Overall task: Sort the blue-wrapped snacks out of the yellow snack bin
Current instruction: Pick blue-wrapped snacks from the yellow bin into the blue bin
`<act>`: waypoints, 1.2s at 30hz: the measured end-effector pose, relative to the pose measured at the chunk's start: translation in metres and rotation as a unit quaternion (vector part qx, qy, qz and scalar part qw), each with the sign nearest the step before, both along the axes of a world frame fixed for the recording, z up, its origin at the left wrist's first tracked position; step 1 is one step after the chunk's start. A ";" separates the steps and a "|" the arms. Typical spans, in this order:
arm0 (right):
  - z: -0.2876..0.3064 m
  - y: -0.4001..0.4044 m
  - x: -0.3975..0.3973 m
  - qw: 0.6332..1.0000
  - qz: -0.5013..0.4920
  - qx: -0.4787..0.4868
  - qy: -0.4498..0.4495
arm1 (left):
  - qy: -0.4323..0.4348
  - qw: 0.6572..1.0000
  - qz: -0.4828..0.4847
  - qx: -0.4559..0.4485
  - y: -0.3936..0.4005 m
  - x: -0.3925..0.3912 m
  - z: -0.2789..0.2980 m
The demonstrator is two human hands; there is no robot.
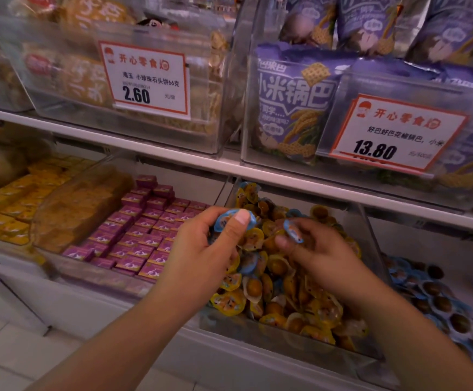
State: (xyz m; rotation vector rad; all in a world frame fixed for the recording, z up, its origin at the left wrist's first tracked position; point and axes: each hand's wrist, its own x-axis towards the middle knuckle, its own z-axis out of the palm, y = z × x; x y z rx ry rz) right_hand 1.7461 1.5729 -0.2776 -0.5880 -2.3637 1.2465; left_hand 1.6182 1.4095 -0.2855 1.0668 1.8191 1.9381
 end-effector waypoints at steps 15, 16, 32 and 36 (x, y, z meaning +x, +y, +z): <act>-0.010 0.001 0.013 0.972 -0.029 0.224 -0.062 | -0.109 0.994 -0.009 0.020 0.014 0.002 0.002; -0.014 -0.004 0.008 0.961 0.008 0.262 -0.086 | -0.111 0.993 -0.010 0.022 0.015 0.002 0.001; -0.036 -0.024 -0.024 0.917 0.132 0.341 -0.156 | -0.115 0.993 -0.036 0.015 0.012 0.000 0.002; -0.032 -0.016 -0.026 0.904 0.125 0.368 -0.180 | -0.110 0.993 -0.032 0.005 0.009 -0.001 0.002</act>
